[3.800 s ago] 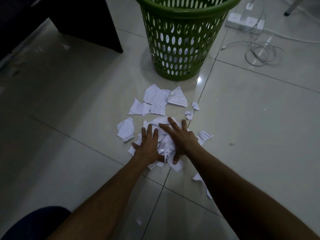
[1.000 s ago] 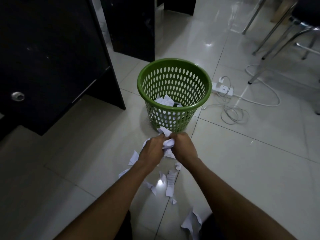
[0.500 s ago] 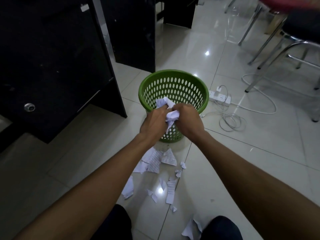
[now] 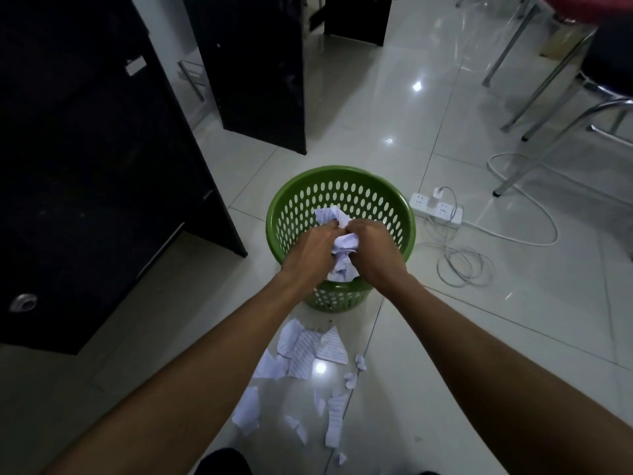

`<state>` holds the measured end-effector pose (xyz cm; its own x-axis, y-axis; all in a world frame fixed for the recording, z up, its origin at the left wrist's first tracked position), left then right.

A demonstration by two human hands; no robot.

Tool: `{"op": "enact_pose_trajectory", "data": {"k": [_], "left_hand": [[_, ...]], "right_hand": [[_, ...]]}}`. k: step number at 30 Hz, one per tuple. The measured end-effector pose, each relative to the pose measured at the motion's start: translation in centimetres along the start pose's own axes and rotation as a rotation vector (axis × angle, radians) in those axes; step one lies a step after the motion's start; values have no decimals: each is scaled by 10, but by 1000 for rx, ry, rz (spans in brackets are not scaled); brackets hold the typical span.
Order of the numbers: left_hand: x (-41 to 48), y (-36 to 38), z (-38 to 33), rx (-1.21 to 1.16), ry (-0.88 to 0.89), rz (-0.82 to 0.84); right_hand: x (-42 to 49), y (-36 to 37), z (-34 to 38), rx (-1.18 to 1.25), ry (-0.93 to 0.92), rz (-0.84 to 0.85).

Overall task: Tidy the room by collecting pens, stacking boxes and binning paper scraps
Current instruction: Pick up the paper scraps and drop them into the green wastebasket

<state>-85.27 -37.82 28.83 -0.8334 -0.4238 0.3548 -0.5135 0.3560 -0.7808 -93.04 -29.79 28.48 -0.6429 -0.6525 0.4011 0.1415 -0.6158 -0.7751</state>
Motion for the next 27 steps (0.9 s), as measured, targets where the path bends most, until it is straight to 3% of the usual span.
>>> {"op": "enact_pose_trajectory", "data": {"k": [7,24,27], "left_hand": [[36,21,25,16,-26,133],[60,64,75,-38,-41,176],[55,69,81,39,-36,231]], "right_hand": [[27,20,-26,-14,40,112],[49,60,-59,-44,129,315],[42,68,-65,-128,154,423]]}}
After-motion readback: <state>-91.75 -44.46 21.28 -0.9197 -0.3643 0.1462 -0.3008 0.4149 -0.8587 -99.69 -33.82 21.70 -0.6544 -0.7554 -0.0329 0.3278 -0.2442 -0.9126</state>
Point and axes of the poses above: each hand's wrist, its own x-axis towards the middle knuckle, its own y-axis out of the palm, z = x × y, the point moved 4 cm from there along x, towards the middle knuckle, and after that the axes turned 14 degrees about -z, right-handed, at the moved point
